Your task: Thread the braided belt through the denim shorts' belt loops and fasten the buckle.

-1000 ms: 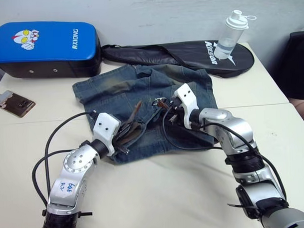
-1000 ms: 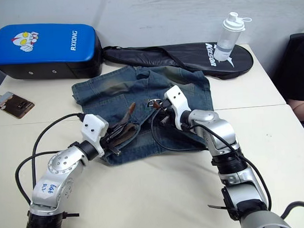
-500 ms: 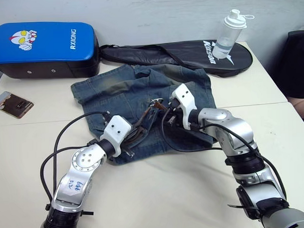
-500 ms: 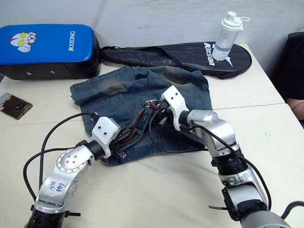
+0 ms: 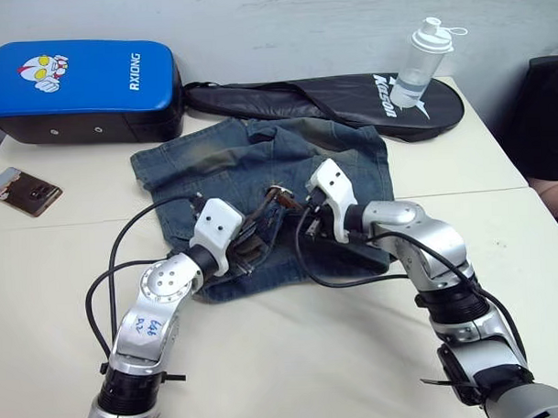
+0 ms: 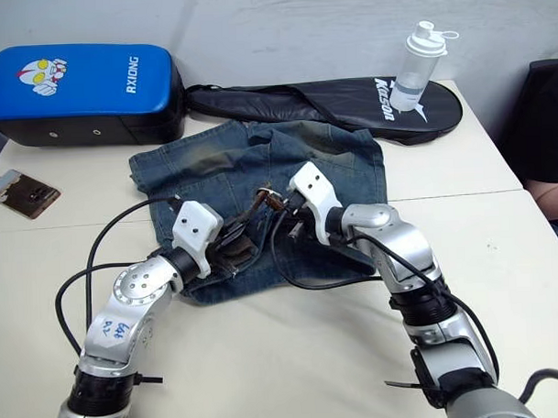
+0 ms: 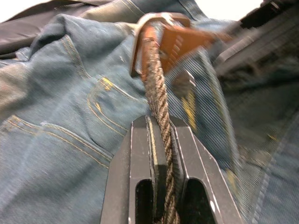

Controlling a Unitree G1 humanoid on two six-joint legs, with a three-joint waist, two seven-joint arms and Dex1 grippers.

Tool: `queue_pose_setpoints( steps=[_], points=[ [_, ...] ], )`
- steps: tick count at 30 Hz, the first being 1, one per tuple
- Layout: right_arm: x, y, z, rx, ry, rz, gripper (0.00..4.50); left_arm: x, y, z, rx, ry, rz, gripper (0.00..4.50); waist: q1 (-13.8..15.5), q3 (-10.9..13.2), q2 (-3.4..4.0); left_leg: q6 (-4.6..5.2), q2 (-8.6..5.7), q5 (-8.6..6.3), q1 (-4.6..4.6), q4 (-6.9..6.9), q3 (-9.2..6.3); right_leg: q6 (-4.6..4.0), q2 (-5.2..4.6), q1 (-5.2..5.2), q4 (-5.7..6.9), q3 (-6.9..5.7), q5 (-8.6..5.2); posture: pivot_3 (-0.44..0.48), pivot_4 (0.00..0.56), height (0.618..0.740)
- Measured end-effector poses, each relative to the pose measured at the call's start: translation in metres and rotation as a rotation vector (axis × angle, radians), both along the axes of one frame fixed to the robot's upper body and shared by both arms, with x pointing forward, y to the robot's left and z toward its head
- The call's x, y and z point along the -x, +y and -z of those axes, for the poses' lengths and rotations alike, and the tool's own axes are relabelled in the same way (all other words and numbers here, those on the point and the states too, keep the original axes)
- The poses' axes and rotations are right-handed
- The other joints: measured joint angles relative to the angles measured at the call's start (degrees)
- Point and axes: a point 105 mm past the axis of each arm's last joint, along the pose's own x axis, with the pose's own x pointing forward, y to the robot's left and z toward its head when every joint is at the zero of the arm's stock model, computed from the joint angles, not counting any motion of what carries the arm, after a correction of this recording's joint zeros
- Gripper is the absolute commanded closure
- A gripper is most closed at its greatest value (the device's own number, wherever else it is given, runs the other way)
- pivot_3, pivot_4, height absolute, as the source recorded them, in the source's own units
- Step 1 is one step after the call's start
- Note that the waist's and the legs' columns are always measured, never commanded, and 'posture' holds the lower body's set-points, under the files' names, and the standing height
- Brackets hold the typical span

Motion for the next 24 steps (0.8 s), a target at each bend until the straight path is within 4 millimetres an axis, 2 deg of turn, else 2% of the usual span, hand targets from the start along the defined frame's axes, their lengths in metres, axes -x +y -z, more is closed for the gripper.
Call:
queue_pose_setpoints(
  steps=[6, 10, 12, 13, 14, 16, 18, 19, 20, 23, 24],
  points=[
    [0.009, 0.003, 0.005, 0.101, -0.093, -0.098, 4.3, 0.001, -0.011, 0.0, -0.019, -0.001, 0.058, 4.5, 0.06, 0.0, 0.0, 0.0, -0.02, 0.0, 0.01, 0.03, 0.01, 0.0, 0.0, 0.02, -0.01, -0.01, 0.0, 0.0, 0.15, 0.74],
    [0.01, -0.001, 0.011, 0.189, -0.177, -0.141, 4.3, 0.002, -0.016, 0.006, -0.056, 0.008, 0.092, 4.5, 0.15, 0.0, -0.01, 0.0, -0.01, 0.0, 0.01, 0.02, 0.01, 0.0, 0.0, 0.02, -0.02, -0.02, 0.0, 0.0, 0.15, 0.74],
    [0.011, -0.004, 0.015, 0.204, -0.177, -0.154, 3.28, 0.002, -0.018, 0.01, -0.062, 0.017, 0.103, 4.5, 0.12, 0.0, -0.01, 0.0, -0.01, 0.0, 0.01, 0.04, 0.02, 0.0, 0.0, 0.01, -0.01, -0.01, 0.0, 0.0, 0.15, 0.74],
    [0.014, -0.006, 0.015, 0.215, -0.177, -0.181, 3.01, 0.003, -0.019, 0.01, -0.063, 0.017, 0.109, 4.5, 0.16, 0.0, -0.01, 0.0, -0.01, 0.0, 0.01, 0.05, 0.02, 0.0, -0.01, 0.02, -0.01, -0.01, 0.0, 0.0, 0.15, 0.74],
    [0.015, -0.01, 0.015, 0.229, -0.179, -0.202, 2.49, 0.003, -0.021, 0.011, -0.063, 0.017, 0.116, 4.5, 0.21, 0.0, -0.01, 0.0, -0.02, 0.0, 0.01, 0.05, 0.01, 0.0, -0.01, 0.03, -0.01, -0.02, 0.0, 0.0, 0.15, 0.74],
    [0.019, -0.019, 0.012, 0.254, -0.188, -0.251, 1.67, 0.004, -0.023, 0.011, -0.061, 0.018, 0.126, 4.5, 0.24, 0.0, -0.01, 0.02, -0.02, -0.01, 0.01, 0.08, 0.0, 0.0, -0.01, 0.03, -0.01, -0.03, 0.0, 0.0, 0.15, 0.74],
    [0.021, -0.032, 0.005, 0.277, -0.195, -0.29, 0.61, 0.004, -0.023, 0.011, -0.059, 0.017, 0.126, 4.5, 0.28, 0.01, -0.02, 0.05, -0.03, -0.03, 0.01, 0.12, -0.01, 0.02, -0.02, 0.06, -0.01, -0.04, 0.01, 0.0, 0.15, 0.74],
    [0.02, -0.038, 0.001, 0.282, -0.195, -0.296, 0.26, 0.004, -0.023, 0.011, -0.058, 0.017, 0.126, 4.5, 0.29, 0.01, -0.02, 0.05, -0.03, -0.03, 0.01, 0.13, -0.01, 0.03, -0.02, 0.06, -0.01, -0.04, 0.02, 0.0, 0.15, 0.74],
    [0.019, -0.046, -0.004, 0.292, -0.196, -0.309, 0.04, 0.004, -0.022, 0.011, -0.058, 0.016, 0.124, 4.5, 0.29, 0.01, -0.03, 0.06, -0.02, -0.03, 0.01, 0.16, -0.02, 0.04, -0.02, 0.09, -0.01, -0.04, 0.02, 0.0, 0.15, 0.74],
    [0.013, -0.073, -0.029, 0.338, -0.227, -0.321, 0.04, 0.004, -0.02, 0.01, -0.056, 0.006, 0.119, 4.5, 0.19, 0.02, -0.04, 0.08, -0.02, -0.05, 0.04, 0.23, -0.01, 0.05, -0.02, 0.11, 0.01, -0.02, 0.04, 0.0, 0.15, 0.74],
    [0.011, -0.075, -0.039, 0.334, -0.26, -0.326, 0.04, 0.004, -0.02, 0.009, -0.056, 0.0, 0.12, 4.5, 0.01, 0.02, -0.04, 0.08, -0.01, -0.05, 0.07, 0.23, 0.0, 0.04, 0.0, 0.12, 0.02, 0.0, 0.05, 0.0, 0.15, 0.74]
  ],
)
